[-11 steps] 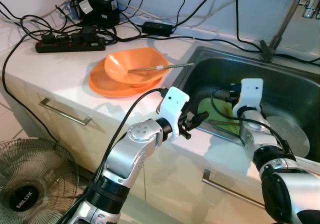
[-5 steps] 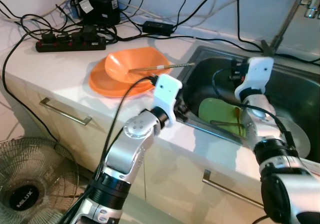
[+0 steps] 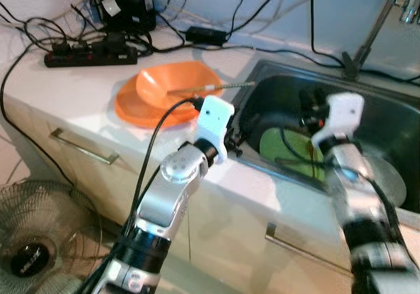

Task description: Kitchen organization

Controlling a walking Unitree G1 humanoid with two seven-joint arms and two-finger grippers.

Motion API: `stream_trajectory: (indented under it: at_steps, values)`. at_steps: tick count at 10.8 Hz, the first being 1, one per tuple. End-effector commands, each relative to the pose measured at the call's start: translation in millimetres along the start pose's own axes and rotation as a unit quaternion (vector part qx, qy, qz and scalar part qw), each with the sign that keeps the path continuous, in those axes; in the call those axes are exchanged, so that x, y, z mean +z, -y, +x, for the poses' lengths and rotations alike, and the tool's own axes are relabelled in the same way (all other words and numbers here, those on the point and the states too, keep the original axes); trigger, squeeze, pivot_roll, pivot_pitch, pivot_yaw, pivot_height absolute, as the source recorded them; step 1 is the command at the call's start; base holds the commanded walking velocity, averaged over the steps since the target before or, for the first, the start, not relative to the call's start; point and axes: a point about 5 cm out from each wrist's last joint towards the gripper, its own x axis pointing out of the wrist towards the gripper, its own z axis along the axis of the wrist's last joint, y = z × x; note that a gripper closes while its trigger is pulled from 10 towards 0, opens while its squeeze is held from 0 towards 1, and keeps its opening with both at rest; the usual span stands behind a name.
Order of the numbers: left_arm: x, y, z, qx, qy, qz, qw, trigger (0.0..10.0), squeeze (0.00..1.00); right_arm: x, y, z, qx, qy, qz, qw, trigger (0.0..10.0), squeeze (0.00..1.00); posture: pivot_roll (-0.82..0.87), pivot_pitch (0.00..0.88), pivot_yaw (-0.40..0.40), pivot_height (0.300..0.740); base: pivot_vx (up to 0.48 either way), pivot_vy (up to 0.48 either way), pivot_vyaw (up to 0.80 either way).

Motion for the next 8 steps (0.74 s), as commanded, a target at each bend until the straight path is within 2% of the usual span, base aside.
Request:
stream_trajectory:
  at_steps: [1,3,5,7,8]
  values:
    - [-4,1.5,-1.0,-0.002,-0.002,0.012,1.0,10.0,0.0,7,-8.5,-1.2,0.015,0.01,0.007,1.0,10.0,0.0,0.08,0.077,-0.029,0.74,0.0,0.0,0.0]
    - [-6,2.8,-3.9,-0.002,0.002,0.016,1.0,10.0,0.0,12,-30.9,-9.0,0.023,0.024,0.033,0.999,10.0,0.0,0.08,0.075,-0.022,0.74,0.0,0.0,0.0]
    - [-3,-2.9,-5.6,0.016,0.016,0.024,0.999,10.0,0.0,15,-45.6,-12.2,-0.011,0.021,0.064,0.998,10.0,0.0,0.08,0.066,-0.018,0.74,0.0,0.0,0.0]
    - [1,-9.8,-5.9,0.041,0.027,0.064,0.997,10.0,0.0,8,-52.0,-15.1,-0.036,-0.001,0.068,0.997,10.0,0.0,0.09,0.055,-0.017,0.74,0.0,0.0,0.0]
    - [2,-14.4,-5.1,0.052,0.026,0.103,0.993,10.0,0.0,6,-52.3,-16.2,-0.055,-0.014,0.064,0.996,10.0,0.0,0.09,0.05,-0.017,0.74,0.0,0.0,0.0]
